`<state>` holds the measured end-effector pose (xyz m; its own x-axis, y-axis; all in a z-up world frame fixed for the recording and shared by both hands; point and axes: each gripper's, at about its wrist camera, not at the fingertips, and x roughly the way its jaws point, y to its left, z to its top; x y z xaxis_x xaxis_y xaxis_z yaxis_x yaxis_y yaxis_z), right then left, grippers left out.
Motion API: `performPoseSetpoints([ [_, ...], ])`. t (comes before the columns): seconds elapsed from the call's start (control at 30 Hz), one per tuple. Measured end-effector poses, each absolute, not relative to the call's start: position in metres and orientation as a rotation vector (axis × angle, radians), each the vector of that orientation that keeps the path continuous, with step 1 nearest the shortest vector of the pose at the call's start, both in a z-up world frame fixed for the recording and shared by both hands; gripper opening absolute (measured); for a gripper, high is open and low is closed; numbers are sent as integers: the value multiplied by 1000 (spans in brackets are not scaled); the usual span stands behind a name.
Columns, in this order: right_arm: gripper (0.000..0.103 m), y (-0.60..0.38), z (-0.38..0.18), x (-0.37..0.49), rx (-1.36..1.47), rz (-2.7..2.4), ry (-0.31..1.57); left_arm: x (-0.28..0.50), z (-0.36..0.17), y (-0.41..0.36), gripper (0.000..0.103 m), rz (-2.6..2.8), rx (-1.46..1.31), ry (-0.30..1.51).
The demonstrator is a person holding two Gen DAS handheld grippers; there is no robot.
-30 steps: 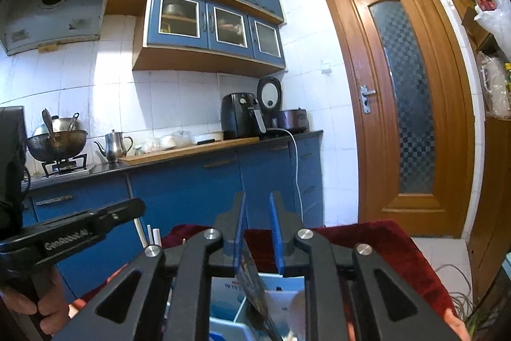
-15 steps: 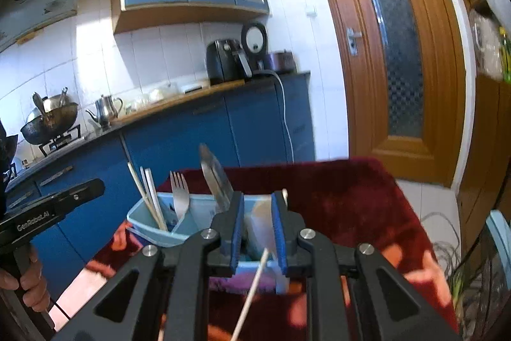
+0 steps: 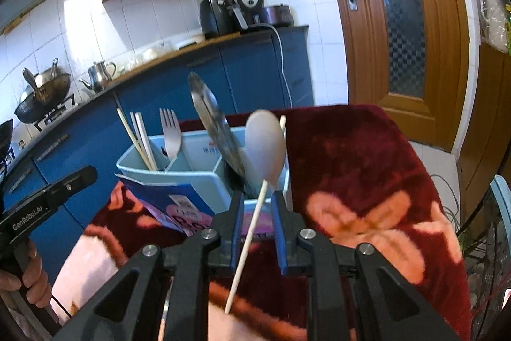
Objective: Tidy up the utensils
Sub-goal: 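Lower a wooden chopstick into the caddy with the right gripper and release it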
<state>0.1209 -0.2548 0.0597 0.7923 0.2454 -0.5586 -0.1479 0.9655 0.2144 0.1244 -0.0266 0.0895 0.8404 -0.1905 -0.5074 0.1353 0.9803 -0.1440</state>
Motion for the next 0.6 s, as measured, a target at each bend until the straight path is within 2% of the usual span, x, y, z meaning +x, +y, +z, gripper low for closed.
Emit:
performPoseSetpoints([
  [0.37,20,-259,37,148,243,237,791,128,80,-23,13,-179,-109,560],
  [0.47,9,-260,36,150,276,266,806,130,78,-23,13,-181,-114,565],
  [0.6,8,-260,41,144,286,279,798,131,78,-22,13,-184,-117,567],
])
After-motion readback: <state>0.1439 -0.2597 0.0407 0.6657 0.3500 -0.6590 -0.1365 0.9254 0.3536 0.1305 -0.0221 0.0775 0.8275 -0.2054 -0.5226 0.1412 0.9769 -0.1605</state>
